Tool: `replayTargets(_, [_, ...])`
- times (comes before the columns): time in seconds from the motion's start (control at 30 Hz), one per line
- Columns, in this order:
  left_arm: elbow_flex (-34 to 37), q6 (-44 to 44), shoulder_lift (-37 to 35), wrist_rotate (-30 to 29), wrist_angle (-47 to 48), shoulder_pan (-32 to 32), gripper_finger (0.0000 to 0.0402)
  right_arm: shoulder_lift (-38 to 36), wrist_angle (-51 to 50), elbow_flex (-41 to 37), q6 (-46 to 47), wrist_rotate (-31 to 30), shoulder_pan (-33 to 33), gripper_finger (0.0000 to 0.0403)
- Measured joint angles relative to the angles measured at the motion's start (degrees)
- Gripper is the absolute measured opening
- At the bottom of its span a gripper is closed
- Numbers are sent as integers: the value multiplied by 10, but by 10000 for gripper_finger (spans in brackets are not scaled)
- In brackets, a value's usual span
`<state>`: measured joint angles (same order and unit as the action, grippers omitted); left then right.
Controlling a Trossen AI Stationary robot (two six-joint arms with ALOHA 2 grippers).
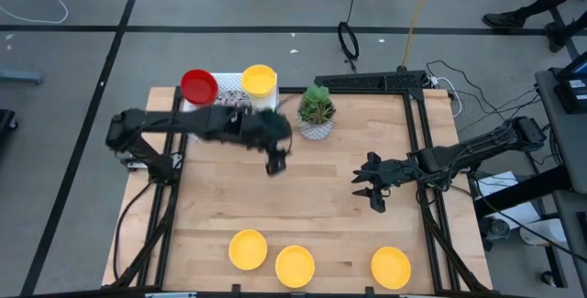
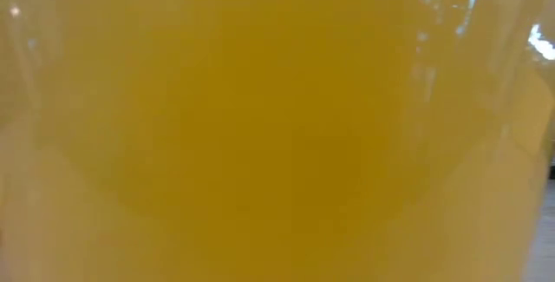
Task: Pick & Place Mini bowls
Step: Stack the yellow bowl on the yellow bowl on the shelf
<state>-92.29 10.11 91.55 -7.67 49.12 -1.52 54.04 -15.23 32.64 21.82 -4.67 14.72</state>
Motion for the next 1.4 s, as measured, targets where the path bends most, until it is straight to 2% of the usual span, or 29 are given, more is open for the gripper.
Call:
replayTargets(0.17, [0, 72, 0, 0, 4, 98, 228, 0, 0, 0, 0, 0, 0, 169])
replayTargets(0.4, [0, 232, 0, -1, 21, 195, 228, 0, 0, 0, 0, 0, 0, 169])
replayTargets(0.67, [-1, 485, 32, 0, 137, 292, 228, 0, 0, 0, -8, 2, 0, 169])
replayTargets(0.83, [-1, 561, 72, 0, 187, 339, 228, 0, 4, 0, -17, 2, 0, 169])
replayTargets(0.93, [0, 605, 105, 25, 225, 354, 228, 0, 4, 0, -17, 2, 0, 169])
replayTargets(1.13, [0, 618, 169, 100, 272, 349, 228, 0, 4, 0, -22, 2, 0, 169])
replayTargets(1.4, [0, 506, 243, 138, 273, 331, 228, 0, 4, 0, -23, 2, 0, 169])
